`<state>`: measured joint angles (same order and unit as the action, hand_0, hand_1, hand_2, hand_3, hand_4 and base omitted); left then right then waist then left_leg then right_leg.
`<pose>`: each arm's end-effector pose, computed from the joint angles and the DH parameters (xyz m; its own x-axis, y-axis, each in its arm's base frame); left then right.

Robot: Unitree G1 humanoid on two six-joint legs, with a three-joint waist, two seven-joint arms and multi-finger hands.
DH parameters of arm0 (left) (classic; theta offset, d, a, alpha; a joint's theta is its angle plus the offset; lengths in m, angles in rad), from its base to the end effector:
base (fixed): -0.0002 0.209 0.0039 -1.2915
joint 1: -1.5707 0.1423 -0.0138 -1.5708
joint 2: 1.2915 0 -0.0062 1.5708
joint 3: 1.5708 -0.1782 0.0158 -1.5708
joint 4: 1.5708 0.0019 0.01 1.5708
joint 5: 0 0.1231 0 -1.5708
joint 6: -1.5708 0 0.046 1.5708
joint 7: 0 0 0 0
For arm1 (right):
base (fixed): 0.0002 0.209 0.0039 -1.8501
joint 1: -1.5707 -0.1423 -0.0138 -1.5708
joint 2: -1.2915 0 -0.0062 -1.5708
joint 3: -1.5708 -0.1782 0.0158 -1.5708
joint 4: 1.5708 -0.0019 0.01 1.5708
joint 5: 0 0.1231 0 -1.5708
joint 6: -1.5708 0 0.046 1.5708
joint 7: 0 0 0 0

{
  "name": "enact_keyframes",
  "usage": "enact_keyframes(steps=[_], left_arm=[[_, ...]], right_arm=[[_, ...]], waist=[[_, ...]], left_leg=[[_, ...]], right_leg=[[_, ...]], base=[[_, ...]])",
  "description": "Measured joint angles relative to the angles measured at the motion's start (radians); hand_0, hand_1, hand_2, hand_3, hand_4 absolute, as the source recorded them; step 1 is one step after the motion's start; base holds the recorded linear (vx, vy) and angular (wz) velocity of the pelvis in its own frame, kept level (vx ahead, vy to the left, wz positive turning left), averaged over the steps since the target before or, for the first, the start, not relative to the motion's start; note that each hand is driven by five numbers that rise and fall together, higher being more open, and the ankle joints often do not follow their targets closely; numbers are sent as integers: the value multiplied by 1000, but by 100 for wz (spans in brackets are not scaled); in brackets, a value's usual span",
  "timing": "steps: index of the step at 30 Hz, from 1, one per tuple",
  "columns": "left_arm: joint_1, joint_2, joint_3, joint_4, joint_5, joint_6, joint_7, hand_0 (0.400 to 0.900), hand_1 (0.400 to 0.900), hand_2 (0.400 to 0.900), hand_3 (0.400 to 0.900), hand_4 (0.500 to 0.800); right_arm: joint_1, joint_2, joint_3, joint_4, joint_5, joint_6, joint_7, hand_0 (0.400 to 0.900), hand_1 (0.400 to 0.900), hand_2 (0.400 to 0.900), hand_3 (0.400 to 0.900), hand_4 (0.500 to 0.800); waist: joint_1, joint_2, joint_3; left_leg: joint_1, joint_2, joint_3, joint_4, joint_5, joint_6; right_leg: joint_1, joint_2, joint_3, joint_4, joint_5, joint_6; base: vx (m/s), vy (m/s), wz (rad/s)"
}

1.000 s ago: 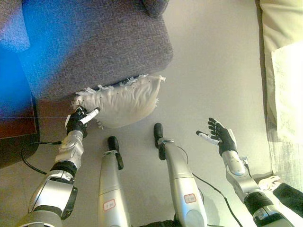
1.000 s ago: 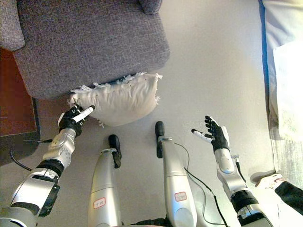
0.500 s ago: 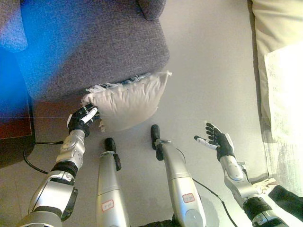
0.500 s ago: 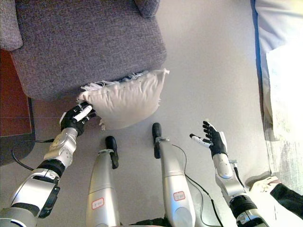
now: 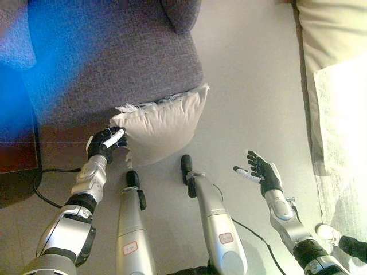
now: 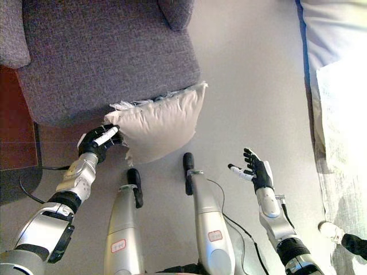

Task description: Pick up the pillow and put it on the sofa.

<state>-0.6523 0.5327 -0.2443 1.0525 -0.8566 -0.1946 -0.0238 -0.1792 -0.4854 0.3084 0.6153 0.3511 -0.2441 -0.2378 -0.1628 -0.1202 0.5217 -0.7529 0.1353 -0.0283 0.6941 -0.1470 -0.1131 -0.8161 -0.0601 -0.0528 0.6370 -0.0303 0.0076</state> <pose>0.2807 0.2643 0.0702 0.9585 0.2302 -0.1684 -0.2582 0.9510 -0.1700 0.2008 -0.2294 0.0055 0.9617 -0.1806 -0.2060 0.1213 0.9549 -0.2709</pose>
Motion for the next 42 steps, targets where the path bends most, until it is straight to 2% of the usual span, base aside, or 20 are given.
enact_keyframes(steps=[8,14,17,18,20,21,24,26,29,33,34,37,39,42], left_arm=[[33,-24,-4,13,38,4,-18,400,400,400,400,500],[85,-55,-1,55,116,5,-50,400,400,400,400,500],[131,-81,9,87,156,5,-72,400,400,400,400,500],[161,-102,14,92,165,5,-74,400,400,400,400,500],[233,-137,39,100,185,1,-96,400,400,400,400,500],[280,-162,41,114,195,-4,-99,400,400,400,400,500],[403,-206,47,105,238,-6,-106,400,400,400,400,500],[471,-220,47,55,263,-6,-103,400,400,400,400,500],[532,-216,47,-84,294,-3,-89,400,400,400,400,500],[576,-145,47,-274,313,20,-72,400,400,400,400,500],[576,-116,49,-316,315,39,-69,400,400,400,400,500],[574,9,50,-509,346,138,-62,400,400,400,400,500],[556,69,50,-601,350,165,-56,400,400,400,400,500],[444,122,50,-635,350,238,-65,400,400,400,400,500]], right_arm=[[-5,21,1,65,0,0,2,900,900,900,900,800],[-15,58,-1,180,0,-2,23,900,900,900,900,800],[-23,82,-4,259,-6,-6,48,900,900,900,900,800],[-14,83,-2,284,-12,-9,59,900,900,900,900,800],[-22,91,-5,358,-38,-8,86,900,900,900,900,800],[-6,89,-8,371,-50,-9,95,900,900,900,900,800],[30,93,-54,397,-88,1,119,900,900,900,900,800],[44,91,-84,397,-92,7,121,900,900,900,900,800],[55,83,-120,396,-116,46,126,900,900,900,900,800],[65,73,-168,397,-132,74,142,900,900,900,900,800],[67,70,-176,397,-132,83,144,900,900,900,900,800],[71,60,-182,419,-131,92,151,900,900,900,900,800],[75,57,-197,442,-130,93,152,900,900,900,900,800],[79,49,-197,477,-129,99,154,900,900,900,900,800]], waist=[[3,-1,-1],[9,4,-8],[25,14,-24],[32,32,-62],[34,58,-89],[35,89,-158],[35,151,-256],[43,180,-315],[83,191,-345],[121,189,-361],[123,190,-362],[124,191,-363],[129,197,-367],[133,208,-375]], left_leg=[[136,0,21,-84,5,2],[343,0,67,-254,34,0],[480,5,100,-361,62,-8],[502,9,111,-390,64,-7],[621,11,136,-478,78,-8],[640,15,145,-510,80,-8],[783,23,175,-623,95,-9],[820,28,193,-647,95,-9],[862,30,203,-671,99,-8],[876,29,204,-684,106,-5],[877,27,204,-689,110,-3],[881,26,201,-702,124,-3],[884,24,199,-705,125,-3],[903,19,196,-720,132,-2]], right_leg=[[122,2,8,-70,3,4],[301,-5,7,-205,23,10],[415,-5,-10,-298,54,-3],[434,-11,-15,-326,57,-4],[536,-8,-44,-397,69,-7],[550,-8,-45,-426,70,-4],[680,5,-68,-526,81,1],[723,8,-71,-563,85,6],[773,10,-82,-599,92,10],[793,-5,-126,-615,93,18],[796,-6,-130,-618,94,19],[817,-8,-150,-645,107,18],[834,-8,-156,-669,121,17],[871,-10,-167,-710,137,22]], base=[[-37,22,-6],[-29,16,-8],[76,25,-21],[134,29,-23],[181,29,-21],[253,46,-21],[163,41,-10],[86,33,0],[15,18,2],[15,24,11],[32,26,17],[39,10,18],[49,-7,17],[57,-2,10]])
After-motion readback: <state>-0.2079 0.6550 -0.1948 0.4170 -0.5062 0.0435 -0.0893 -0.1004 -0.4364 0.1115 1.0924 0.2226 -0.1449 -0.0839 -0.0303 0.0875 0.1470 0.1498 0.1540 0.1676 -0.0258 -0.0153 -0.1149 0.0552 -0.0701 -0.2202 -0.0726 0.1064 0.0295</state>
